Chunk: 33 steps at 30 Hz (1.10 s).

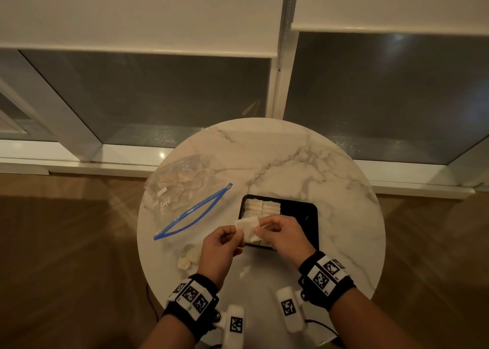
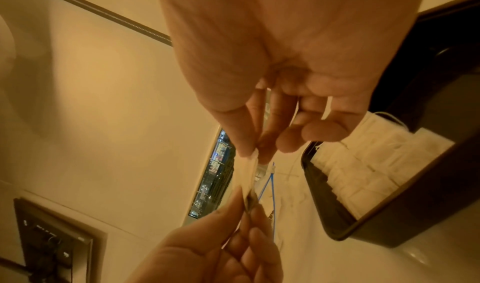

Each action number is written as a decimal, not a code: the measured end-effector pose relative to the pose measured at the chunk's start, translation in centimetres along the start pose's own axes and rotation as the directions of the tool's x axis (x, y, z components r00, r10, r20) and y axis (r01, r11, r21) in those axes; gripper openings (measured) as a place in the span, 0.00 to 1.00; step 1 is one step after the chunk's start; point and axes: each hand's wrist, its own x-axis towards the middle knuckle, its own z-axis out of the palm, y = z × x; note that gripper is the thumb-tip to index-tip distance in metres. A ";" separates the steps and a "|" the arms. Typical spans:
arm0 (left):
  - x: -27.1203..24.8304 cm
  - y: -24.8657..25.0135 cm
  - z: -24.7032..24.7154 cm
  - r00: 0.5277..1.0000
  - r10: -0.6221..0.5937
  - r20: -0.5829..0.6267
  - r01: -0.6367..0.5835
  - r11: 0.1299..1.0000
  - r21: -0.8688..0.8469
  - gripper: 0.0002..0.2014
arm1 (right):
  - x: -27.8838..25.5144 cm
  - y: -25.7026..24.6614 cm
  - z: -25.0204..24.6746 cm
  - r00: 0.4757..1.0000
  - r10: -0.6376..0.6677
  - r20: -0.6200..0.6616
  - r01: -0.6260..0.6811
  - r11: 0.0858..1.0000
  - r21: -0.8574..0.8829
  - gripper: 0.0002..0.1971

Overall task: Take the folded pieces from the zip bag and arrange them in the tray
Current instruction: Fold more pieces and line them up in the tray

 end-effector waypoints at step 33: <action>1.7 -3.5 5.1 0.988 -0.049 0.147 0.019 0.980 0.198 0.05 | -0.5 4.1 -4.6 0.998 -0.027 0.050 0.021 0.993 0.117 0.04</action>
